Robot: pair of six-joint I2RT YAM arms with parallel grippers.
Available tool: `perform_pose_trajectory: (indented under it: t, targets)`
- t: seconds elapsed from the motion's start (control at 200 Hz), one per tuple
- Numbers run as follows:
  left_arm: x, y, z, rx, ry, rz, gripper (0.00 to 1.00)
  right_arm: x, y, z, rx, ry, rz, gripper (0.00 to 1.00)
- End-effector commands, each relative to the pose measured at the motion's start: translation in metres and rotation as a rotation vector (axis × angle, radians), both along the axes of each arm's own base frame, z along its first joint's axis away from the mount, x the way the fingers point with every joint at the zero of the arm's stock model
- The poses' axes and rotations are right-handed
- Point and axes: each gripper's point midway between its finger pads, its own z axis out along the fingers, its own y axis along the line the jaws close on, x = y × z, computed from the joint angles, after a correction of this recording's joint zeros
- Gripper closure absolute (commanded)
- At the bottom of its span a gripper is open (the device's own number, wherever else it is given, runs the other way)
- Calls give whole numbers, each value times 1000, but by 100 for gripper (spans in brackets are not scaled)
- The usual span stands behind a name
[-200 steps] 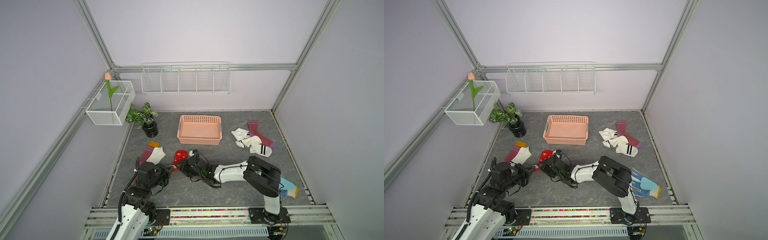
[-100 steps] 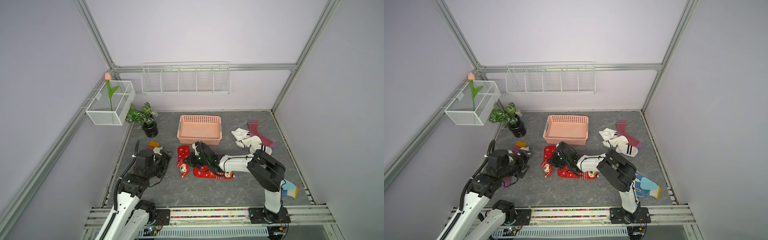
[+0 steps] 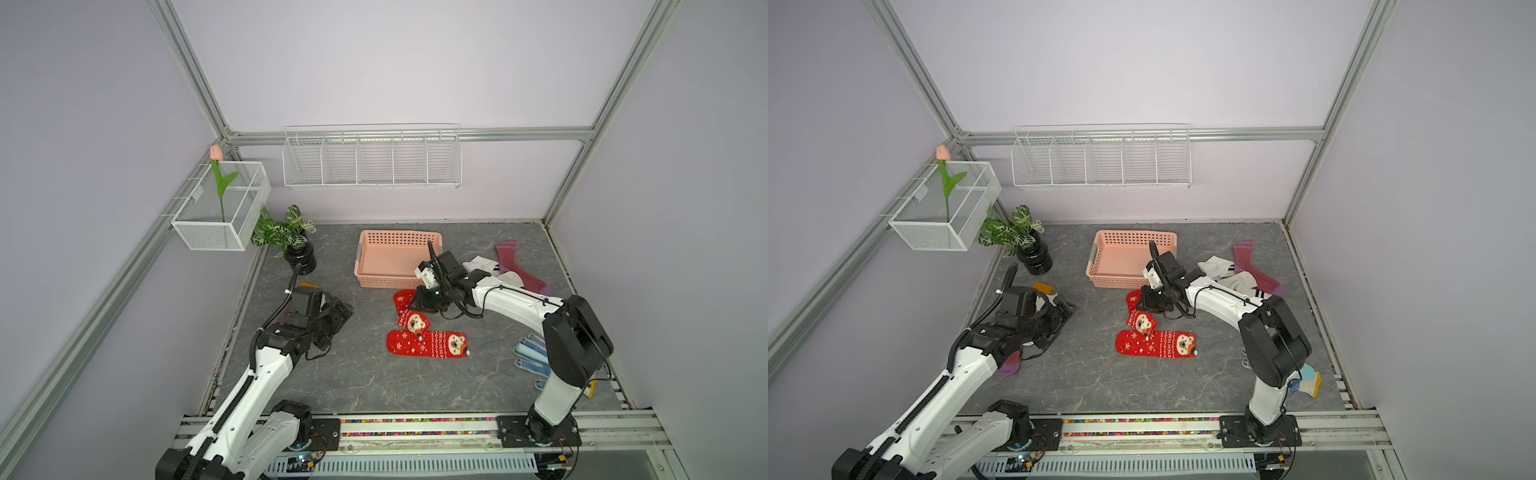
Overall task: Place the socks together as a pair
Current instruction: Place the sock at the center of the board, then pick up the sock from the center of the board.
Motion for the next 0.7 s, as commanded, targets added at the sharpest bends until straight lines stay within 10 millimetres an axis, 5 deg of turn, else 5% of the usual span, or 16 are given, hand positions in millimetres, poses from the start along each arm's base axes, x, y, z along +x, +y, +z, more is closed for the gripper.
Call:
perform_pose_trajectory:
  t: [0.0, 0.125, 0.24, 0.42, 0.515, 0.695]
  targets:
    - [11, -4, -1, 25, -39, -38, 7, -5, -55, -21, -169, 33, 21, 70]
    - [18, -12, -8, 35, -28, -74, 8, 10, -106, -12, -224, -14, -102, 61]
    - [25, -25, -7, 60, -47, -134, 10, 4, -126, 6, -204, -57, -221, 61]
    - [42, -51, -5, 88, -85, -227, 13, -34, -121, 15, -98, -29, -462, 61]
    - [50, -60, -10, 79, -71, -249, 14, -62, -111, -4, -8, 10, -591, 57]
    - [57, -67, -16, 65, -67, -253, 15, -79, -85, -18, 124, -19, -664, 52]
